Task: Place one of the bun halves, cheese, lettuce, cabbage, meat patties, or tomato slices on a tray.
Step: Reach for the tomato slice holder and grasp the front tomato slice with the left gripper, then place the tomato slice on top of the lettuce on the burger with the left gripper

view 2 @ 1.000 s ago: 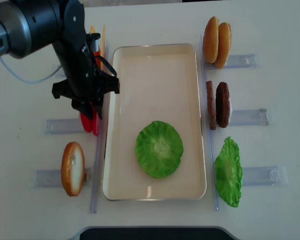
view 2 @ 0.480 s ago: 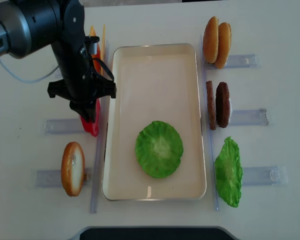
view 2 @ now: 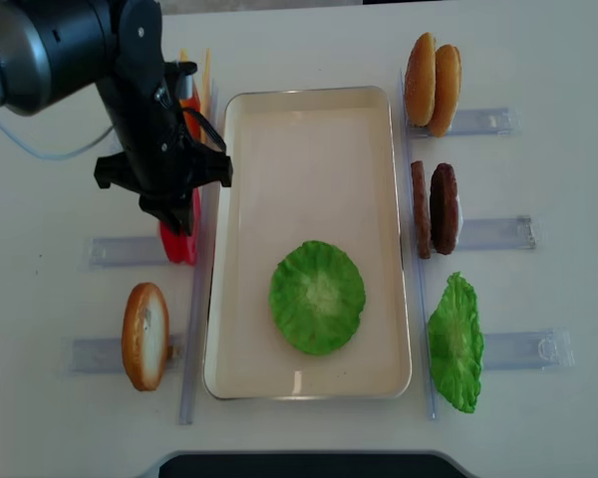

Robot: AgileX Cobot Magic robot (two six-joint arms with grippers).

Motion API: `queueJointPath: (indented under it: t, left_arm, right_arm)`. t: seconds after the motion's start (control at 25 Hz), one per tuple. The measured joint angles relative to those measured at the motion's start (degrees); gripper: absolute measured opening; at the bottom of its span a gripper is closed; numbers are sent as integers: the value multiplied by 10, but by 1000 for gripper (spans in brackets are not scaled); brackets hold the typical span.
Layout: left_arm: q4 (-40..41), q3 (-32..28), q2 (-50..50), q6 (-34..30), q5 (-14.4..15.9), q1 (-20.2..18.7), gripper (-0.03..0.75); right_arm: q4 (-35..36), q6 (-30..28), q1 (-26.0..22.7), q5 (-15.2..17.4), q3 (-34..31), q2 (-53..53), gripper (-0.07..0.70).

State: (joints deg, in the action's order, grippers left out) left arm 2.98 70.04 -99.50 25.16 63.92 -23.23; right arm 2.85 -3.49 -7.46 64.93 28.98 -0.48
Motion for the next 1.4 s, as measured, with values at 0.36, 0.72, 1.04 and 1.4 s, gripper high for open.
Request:
queueJointPath:
  t: [0.36,0.72,1.04,1.4]
  left_arm:
    - [-12,33,74,-1,33,0,57]
    - [-18,35,108,-1,58,-2,57]
    - [-23,0,156,39,60,-61,57]
    - [-26,-78,237,100,60,-96,57]
  right_arm:
    - [0,0,0,0,0,0,514]
    - [0,0,0,0,0,0,514]
    - [0,0,0,0,0,0,514]
    - [0,0,0,0,0,0,514]
